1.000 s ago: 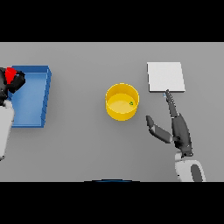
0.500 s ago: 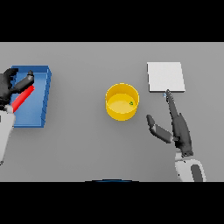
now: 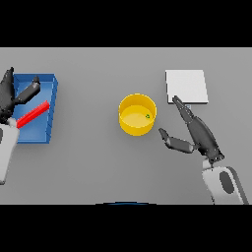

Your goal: Pick up the red beaker and tilt it to pour out 1 green nut into yellow bowl. Pick up the yellow bowl and place it on the metallic measuring scale.

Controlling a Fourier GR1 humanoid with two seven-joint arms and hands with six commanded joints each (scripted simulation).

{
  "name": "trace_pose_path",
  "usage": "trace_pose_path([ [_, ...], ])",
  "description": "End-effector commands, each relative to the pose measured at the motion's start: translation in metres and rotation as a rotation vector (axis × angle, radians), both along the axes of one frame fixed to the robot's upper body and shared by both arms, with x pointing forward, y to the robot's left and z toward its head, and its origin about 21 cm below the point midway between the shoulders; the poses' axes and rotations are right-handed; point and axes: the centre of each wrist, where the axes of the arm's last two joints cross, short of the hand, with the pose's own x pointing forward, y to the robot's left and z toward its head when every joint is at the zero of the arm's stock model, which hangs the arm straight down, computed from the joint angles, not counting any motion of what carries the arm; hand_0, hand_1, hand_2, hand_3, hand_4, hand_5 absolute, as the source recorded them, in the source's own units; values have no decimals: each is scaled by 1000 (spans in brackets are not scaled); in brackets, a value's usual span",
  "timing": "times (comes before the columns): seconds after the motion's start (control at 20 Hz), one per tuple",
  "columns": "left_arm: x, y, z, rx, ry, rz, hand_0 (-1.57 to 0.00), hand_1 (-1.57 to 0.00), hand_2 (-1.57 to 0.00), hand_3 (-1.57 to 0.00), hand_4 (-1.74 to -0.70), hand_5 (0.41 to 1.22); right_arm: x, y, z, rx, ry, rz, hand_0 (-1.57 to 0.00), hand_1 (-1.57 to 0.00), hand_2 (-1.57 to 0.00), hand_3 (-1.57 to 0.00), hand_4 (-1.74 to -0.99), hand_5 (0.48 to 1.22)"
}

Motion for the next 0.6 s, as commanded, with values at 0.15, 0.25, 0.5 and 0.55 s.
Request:
trace_pose_path([
  [0.15,0,2,1,-4,-9,-6,-16,-13,-14,-13,-737,673,26,7,23,-285,-46,176,1,1,1,1,-1151,672],
  [0.25,-1,3,1,6,-6,-1,-10,-8,-8,-8,-733,680,36,14,29,-419,-41,261,1,1,1,1,-1192,677],
  [0.5,-2,4,-1,4,9,1,-3,-2,-2,-2,-741,699,61,29,45,-687,-105,466,1,1,1,1,-1226,692],
  [0.55,-1,6,2,11,8,3,-2,-1,-1,-1,-743,701,64,33,47,-742,-108,489,1,1,1,1,-1227,698],
])
